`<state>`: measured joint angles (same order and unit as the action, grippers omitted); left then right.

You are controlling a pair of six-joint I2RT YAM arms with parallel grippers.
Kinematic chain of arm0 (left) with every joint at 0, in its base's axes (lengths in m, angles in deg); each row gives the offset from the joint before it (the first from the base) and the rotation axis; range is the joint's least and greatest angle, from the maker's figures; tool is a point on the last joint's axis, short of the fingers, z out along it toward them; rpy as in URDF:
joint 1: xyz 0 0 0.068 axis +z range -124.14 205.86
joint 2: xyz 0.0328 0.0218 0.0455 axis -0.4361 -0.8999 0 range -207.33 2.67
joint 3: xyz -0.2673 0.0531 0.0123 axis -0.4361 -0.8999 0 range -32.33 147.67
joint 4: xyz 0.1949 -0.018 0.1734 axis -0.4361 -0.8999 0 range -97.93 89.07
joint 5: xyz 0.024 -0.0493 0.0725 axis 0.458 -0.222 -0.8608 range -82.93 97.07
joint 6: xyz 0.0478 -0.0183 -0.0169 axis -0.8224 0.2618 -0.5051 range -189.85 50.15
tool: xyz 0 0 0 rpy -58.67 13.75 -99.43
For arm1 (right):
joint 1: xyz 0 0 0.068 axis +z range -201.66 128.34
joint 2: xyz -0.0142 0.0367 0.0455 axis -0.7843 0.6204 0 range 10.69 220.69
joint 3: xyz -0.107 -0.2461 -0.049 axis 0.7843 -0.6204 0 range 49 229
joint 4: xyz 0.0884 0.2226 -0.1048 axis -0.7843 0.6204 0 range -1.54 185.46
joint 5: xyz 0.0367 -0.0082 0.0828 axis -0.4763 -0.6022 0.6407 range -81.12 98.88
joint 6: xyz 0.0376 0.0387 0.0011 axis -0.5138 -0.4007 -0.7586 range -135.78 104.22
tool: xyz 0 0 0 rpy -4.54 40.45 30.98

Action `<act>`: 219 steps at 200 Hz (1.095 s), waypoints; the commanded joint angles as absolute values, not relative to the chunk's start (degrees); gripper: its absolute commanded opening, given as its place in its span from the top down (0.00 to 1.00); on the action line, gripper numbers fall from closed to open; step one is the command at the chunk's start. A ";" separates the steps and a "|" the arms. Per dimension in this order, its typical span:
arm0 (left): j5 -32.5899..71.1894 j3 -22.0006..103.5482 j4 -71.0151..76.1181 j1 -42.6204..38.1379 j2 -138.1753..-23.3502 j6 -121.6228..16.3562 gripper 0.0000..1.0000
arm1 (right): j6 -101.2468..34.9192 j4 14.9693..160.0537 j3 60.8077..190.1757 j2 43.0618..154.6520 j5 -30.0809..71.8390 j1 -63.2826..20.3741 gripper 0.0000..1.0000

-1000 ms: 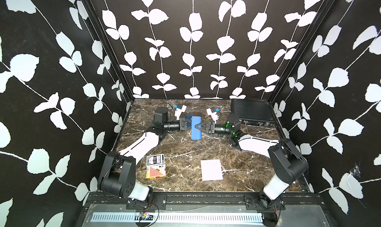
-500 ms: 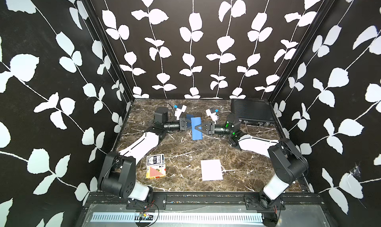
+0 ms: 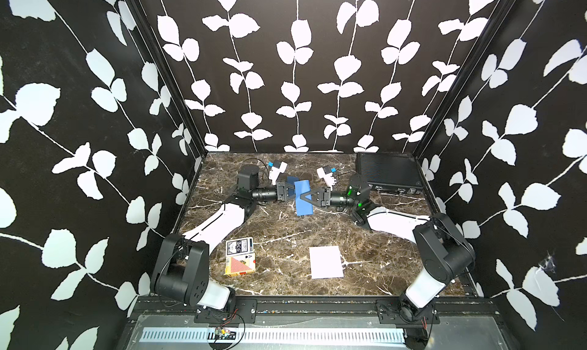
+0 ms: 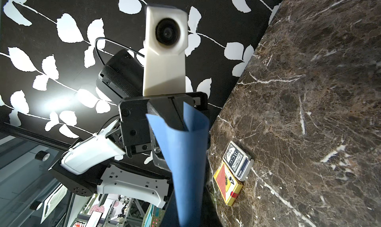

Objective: Fold the square paper along the opposite sides
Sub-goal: Fold the paper.

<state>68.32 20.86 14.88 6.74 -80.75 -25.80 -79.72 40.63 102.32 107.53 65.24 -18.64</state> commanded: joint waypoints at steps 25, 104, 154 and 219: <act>68.48 20.34 15.08 6.37 -79.44 -26.87 1.00 | -78.73 39.91 104.94 107.35 65.01 -18.26 0.93; 60.86 21.90 3.34 9.81 -74.01 -33.36 0.48 | -76.95 43.18 105.69 106.41 65.42 -18.39 0.96; 57.46 20.83 4.70 11.88 -68.17 -32.08 0.13 | -76.11 44.42 106.47 106.14 65.67 -18.61 0.96; 55.76 13.49 19.60 7.54 -69.89 -26.56 0.01 | -76.84 43.46 107.97 106.88 66.61 -18.57 0.96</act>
<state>56.65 15.09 12.68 8.84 -67.81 -28.71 -77.08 45.96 104.97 107.51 65.33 -18.66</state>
